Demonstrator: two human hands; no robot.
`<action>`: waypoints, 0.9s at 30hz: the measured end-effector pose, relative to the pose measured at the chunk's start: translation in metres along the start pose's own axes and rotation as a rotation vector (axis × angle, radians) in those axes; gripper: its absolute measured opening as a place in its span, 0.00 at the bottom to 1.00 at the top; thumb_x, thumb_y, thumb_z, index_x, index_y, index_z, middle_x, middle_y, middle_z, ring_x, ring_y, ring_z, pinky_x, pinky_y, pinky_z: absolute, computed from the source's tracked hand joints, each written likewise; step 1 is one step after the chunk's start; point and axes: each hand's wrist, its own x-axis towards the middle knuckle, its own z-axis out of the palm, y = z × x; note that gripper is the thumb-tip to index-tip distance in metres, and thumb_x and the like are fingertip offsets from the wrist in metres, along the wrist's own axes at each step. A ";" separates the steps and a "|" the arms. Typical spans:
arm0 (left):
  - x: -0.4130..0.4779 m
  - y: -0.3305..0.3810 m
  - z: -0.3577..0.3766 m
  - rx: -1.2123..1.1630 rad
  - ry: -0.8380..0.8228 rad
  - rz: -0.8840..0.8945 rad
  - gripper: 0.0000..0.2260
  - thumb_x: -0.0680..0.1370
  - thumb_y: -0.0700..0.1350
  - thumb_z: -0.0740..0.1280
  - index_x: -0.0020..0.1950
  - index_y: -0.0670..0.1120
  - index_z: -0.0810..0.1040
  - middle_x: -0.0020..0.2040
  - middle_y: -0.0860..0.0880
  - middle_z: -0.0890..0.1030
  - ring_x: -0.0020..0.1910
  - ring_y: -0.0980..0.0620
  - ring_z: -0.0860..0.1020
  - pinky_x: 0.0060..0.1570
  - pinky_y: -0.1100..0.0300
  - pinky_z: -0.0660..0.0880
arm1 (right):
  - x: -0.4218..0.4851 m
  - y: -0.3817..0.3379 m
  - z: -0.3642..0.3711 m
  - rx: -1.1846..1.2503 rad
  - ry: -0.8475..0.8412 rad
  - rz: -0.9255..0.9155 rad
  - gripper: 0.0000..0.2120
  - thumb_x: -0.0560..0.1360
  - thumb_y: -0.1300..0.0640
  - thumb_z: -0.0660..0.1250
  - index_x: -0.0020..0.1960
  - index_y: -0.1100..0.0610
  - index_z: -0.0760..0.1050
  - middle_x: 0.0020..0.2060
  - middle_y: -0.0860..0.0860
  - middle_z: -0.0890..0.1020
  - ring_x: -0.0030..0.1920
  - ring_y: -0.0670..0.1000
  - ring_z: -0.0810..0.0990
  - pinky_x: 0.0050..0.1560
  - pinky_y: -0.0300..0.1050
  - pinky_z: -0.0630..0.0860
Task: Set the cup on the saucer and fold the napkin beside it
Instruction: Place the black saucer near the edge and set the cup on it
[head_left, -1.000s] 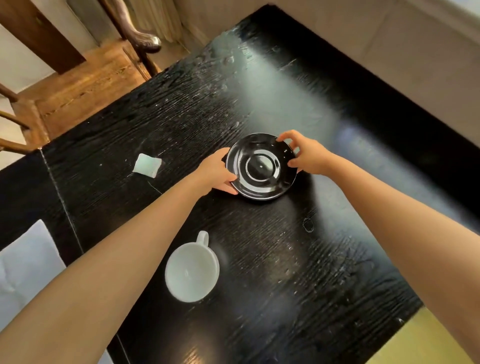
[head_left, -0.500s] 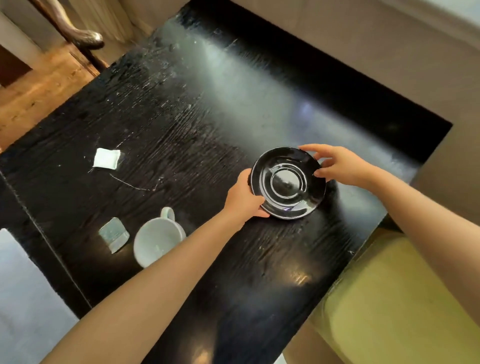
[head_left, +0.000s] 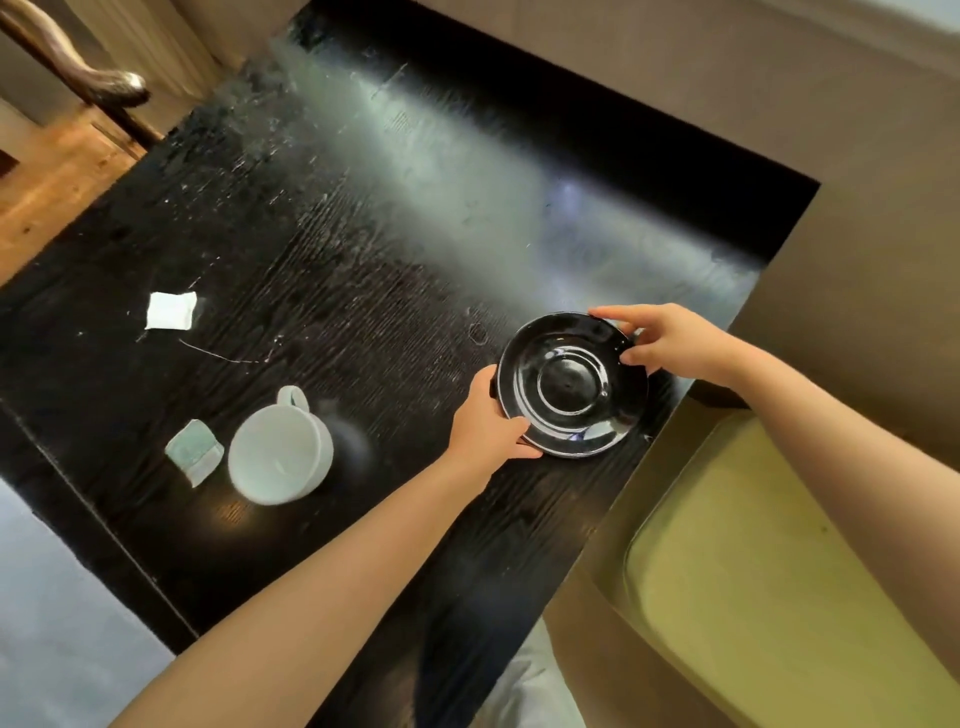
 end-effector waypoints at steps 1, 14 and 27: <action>0.000 -0.002 0.000 -0.003 0.000 0.004 0.30 0.75 0.32 0.65 0.73 0.50 0.60 0.53 0.46 0.75 0.48 0.50 0.78 0.34 0.63 0.81 | -0.001 -0.001 0.001 -0.001 0.000 -0.001 0.29 0.74 0.70 0.63 0.68 0.46 0.69 0.48 0.47 0.80 0.38 0.52 0.77 0.42 0.38 0.79; 0.007 -0.001 -0.007 0.236 0.012 0.028 0.27 0.74 0.36 0.66 0.71 0.50 0.63 0.57 0.42 0.78 0.45 0.47 0.81 0.37 0.60 0.81 | -0.005 -0.019 0.001 -0.086 -0.029 0.066 0.27 0.75 0.69 0.62 0.69 0.48 0.67 0.55 0.56 0.76 0.44 0.54 0.79 0.40 0.41 0.79; -0.028 0.024 -0.101 0.714 -0.003 -0.025 0.22 0.77 0.50 0.63 0.71 0.49 0.65 0.65 0.45 0.74 0.59 0.46 0.76 0.53 0.56 0.74 | 0.019 -0.148 0.036 -0.889 -0.293 -0.013 0.25 0.74 0.56 0.66 0.69 0.56 0.67 0.64 0.56 0.75 0.63 0.58 0.74 0.63 0.48 0.70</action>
